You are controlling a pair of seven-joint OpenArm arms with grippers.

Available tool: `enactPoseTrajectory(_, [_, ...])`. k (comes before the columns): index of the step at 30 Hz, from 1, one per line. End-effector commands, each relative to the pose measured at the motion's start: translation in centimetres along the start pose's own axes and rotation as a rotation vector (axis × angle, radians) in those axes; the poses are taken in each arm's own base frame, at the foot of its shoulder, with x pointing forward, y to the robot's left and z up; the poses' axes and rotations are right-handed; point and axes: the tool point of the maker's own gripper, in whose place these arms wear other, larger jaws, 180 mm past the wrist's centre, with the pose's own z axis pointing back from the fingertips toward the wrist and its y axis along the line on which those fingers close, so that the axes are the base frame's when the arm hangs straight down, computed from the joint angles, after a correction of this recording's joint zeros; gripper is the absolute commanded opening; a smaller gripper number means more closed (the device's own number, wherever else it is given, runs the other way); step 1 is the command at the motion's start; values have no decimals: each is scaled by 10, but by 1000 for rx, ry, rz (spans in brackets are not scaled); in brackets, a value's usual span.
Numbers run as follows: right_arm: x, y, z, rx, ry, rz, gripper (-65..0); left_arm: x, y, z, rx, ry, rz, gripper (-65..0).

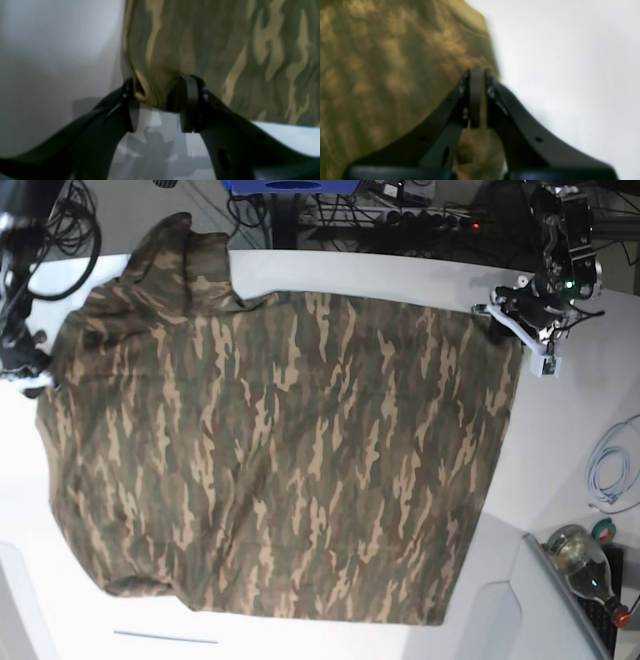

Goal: Layout the t-shirt on the table in an organized manner, then fold the t-shirt properly
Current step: 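Pull the held corners apart with both grippers to stretch the shirt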

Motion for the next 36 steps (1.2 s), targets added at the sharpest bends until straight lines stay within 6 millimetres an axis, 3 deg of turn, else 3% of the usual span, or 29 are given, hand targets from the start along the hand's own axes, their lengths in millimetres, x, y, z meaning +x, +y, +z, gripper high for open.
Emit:
enactPoseTrajectory(1, [1,2,13,19,7,35,-521,9,6,3,12,-27,-10,-405])
enactPoseTrajectory(3, [-26,5,29,28,90,55,-383,8,5,3,10,-26,-7,-405])
enactPoseTrajectory(6, [-78,8,49,64,184,51,-126,6,-1,2,1,-26,4,-405])
enactPoseTrajectory(8, [-101,9,59,78,203,37,-50,5,-1,2,1,-24,5,-405])
enactPoseTrajectory(9, [-112,9,64,75,208,21,-48,5,-1,2,1,-24,5,-405])
enactPoseTrajectory(13, [-134,12,71,73,236,-6,-86,5,-1,2,1,-24,5,-405])
enactPoseTrajectory(18, [-140,15,73,78,245,-19,-164,4,-1,1,1,-20,8,-406])
enactPoseTrajectory(27, [-152,24,76,97,317,-30,-531,3,0,1,2,-18,9,-415])
enactPoseTrajectory(29, [-152,25,79,95,321,-39,-650,4,0,2,3,-20,9,-490])
enactPoseTrajectory(31, [-150,30,85,102,318,-34,-630,4,2,2,6,-22,12,-624])
enactPoseTrajectory(32, [-150,30,88,102,319,-31,-635,4,2,2,8,-22,13,-650])
enactPoseTrajectory(36, [-144,35,95,110,326,-9,-648,6,2,3,7,-26,9,-650])
